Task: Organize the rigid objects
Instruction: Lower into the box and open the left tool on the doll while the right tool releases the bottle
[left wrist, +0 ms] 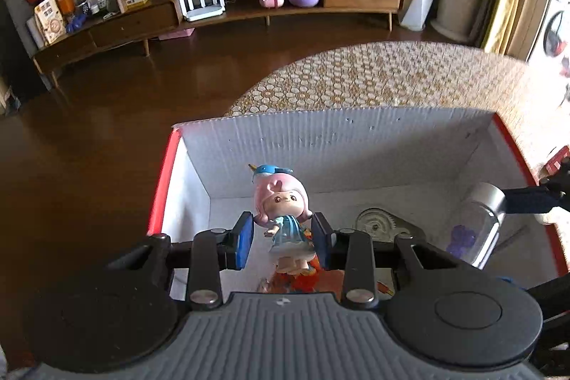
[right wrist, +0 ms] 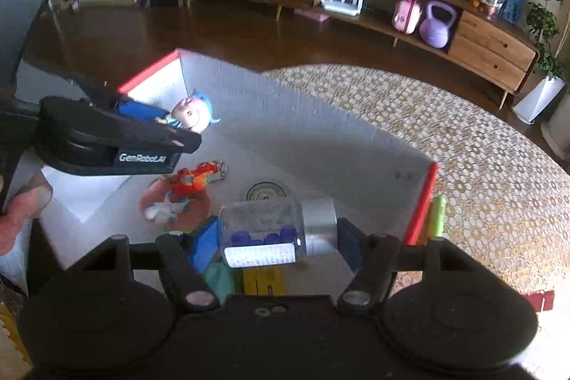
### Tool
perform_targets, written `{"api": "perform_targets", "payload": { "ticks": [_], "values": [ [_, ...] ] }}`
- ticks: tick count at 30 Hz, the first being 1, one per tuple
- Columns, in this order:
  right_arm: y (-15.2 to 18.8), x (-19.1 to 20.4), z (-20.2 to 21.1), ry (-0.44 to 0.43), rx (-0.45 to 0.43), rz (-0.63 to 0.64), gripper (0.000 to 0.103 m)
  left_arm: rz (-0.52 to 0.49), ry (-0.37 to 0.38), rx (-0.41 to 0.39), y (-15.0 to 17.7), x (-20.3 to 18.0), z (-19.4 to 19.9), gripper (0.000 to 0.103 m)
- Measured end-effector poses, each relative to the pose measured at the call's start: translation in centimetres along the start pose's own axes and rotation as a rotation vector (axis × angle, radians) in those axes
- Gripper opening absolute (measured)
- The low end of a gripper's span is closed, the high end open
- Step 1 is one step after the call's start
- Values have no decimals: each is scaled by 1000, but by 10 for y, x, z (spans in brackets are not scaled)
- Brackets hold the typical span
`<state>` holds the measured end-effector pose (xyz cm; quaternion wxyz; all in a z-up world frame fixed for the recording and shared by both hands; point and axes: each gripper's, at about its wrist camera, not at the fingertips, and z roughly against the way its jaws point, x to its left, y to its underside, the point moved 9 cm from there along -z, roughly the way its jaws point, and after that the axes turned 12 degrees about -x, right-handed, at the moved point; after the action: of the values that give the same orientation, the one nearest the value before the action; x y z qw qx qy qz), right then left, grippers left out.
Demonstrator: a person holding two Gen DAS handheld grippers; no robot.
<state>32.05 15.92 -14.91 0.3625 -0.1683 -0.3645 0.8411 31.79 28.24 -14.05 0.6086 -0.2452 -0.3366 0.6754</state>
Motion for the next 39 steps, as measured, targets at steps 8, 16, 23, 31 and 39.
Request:
{"api": "perform_targets", "payload": {
  "ticks": [8, 16, 23, 31, 39],
  "values": [
    [1, 10, -26, -2, 65, 18, 69, -23, 18, 90, 4, -8, -26, 35],
    [1, 8, -38, 9, 97, -2, 69, -16, 20, 145, 8, -9, -38, 35],
    [3, 10, -42, 3, 113, -3, 69, -29, 22, 184, 10, -12, -45, 35],
    [2, 7, -30, -11, 85, -27, 69, -28, 6, 198, 11, -9, -46, 36],
    [0, 8, -5, -49, 42, -42, 69, -66, -3, 145, 3, -18, -27, 42]
  ]
}}
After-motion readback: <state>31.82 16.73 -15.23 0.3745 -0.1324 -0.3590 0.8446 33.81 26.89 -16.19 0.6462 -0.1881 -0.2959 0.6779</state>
